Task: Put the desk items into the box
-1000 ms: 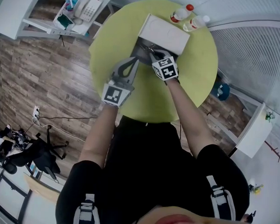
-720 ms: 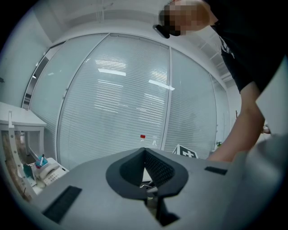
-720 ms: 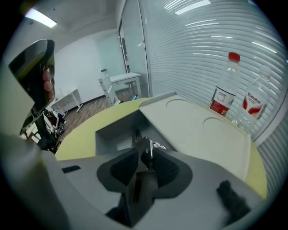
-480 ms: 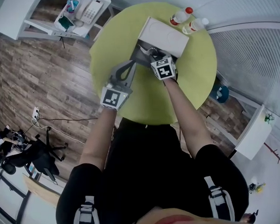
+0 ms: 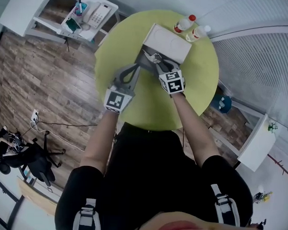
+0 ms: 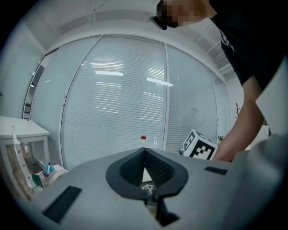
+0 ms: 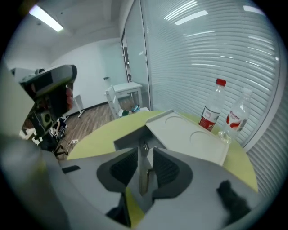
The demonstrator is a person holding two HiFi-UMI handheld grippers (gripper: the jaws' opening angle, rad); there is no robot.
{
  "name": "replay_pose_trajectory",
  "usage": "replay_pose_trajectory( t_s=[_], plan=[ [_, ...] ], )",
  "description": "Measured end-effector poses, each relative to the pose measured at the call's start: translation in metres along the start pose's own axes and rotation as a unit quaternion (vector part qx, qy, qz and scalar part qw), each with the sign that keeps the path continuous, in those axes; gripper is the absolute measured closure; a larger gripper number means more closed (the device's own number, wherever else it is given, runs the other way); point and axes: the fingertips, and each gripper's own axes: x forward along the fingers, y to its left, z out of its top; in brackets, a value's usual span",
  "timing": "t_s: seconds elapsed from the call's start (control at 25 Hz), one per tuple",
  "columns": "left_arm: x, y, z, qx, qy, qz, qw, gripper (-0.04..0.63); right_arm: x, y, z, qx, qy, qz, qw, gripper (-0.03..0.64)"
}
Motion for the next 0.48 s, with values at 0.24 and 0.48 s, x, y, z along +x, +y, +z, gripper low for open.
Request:
replay_pose_trajectory(
  t_s=[0.24,0.48],
  plan=[
    [-0.015,-0.023,0.022,-0.007,0.001,-0.001,1.0000,0.583,-0.080,0.034,0.047,-0.026,-0.095,0.039,0.994,0.593],
    [-0.026,-0.054,0.056,-0.010,-0.011,-0.009,0.9999,0.584,-0.163,0.057,0.094,-0.056,-0.186,0.065,0.979,0.600]
  ],
)
